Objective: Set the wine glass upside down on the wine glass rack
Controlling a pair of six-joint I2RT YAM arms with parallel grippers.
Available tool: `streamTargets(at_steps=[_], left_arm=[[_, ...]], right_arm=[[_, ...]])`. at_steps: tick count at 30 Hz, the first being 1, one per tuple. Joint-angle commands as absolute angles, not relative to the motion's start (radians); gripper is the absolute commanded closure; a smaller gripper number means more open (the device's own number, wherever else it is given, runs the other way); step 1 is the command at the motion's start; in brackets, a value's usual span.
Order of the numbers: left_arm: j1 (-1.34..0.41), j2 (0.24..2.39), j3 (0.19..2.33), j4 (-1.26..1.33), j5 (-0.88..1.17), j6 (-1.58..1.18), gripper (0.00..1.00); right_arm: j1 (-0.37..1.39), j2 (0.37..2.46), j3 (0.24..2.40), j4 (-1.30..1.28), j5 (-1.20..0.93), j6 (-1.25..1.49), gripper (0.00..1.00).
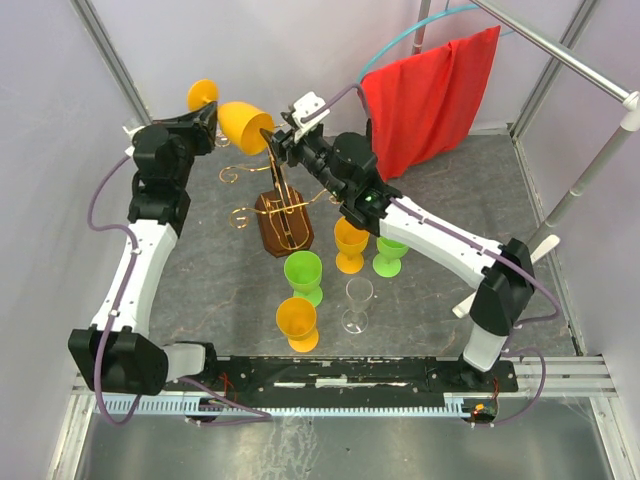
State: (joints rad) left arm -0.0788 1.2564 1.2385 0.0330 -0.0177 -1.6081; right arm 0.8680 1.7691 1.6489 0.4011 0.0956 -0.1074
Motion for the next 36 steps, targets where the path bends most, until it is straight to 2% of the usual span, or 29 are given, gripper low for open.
streamTargets(at_steps=[1, 5, 9, 17, 23, 30, 36], left_arm=[[-0.022, 1.252, 1.329, 0.094, -0.052, -1.411, 0.97], [0.000, 1.250, 1.382, 0.070, -0.075, -1.230, 0.97], [0.000, 1.219, 1.384, 0.064, -0.116, -1.007, 0.97], [0.002, 1.129, 1.377, 0.043, -0.264, -0.567, 0.97], [0.003, 1.088, 1.311, 0.087, -0.294, -0.305, 0.97], [0.055, 1.128, 1.181, 0.182, -0.096, -0.127, 0.97], [0.171, 1.169, 1.034, 0.375, 0.083, -0.175, 0.97]], right_arm=[[0.860, 1.684, 1.612, 0.391, 0.138, -0.157, 0.33], [0.859, 1.653, 1.586, 0.333, 0.182, -0.206, 0.12], [0.858, 1.630, 1.594, 0.241, 0.258, -0.254, 0.03], [0.836, 1.587, 1.577, 0.132, 0.339, -0.304, 0.01], [0.819, 1.552, 1.542, 0.083, 0.346, -0.290, 0.01], [0.794, 1.503, 1.518, 0.009, 0.360, -0.265, 0.00], [0.774, 1.457, 1.477, -0.018, 0.368, -0.271, 0.00]])
